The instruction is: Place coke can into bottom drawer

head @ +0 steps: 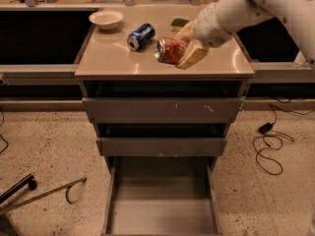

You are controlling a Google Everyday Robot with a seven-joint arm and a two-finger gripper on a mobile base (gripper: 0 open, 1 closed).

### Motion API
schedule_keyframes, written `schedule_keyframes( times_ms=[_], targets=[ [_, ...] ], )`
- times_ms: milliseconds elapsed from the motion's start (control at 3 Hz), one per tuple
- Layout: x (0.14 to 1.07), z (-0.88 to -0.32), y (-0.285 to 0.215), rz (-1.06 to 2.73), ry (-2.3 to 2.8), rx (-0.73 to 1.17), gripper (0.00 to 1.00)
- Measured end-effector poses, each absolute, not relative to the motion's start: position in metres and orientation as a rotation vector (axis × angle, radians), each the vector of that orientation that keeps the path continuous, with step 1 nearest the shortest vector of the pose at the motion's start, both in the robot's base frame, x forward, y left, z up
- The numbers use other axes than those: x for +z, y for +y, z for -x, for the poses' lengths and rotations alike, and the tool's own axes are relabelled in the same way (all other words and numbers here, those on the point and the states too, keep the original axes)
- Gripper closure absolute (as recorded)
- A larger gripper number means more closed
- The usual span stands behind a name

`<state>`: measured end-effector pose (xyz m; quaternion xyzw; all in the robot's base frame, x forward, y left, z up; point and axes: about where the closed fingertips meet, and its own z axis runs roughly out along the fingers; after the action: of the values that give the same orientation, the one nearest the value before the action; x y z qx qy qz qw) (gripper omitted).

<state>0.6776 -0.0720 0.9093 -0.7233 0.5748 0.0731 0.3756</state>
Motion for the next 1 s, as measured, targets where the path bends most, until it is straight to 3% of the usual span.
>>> schedule_keyframes(
  times_ms=[667, 1000],
  targets=[
    [0.838, -0.617, -0.081, 1.836, 1.515, 0.304, 1.0],
    [0.838, -0.617, -0.08, 1.838, 1.514, 0.305, 1.0]
  ],
)
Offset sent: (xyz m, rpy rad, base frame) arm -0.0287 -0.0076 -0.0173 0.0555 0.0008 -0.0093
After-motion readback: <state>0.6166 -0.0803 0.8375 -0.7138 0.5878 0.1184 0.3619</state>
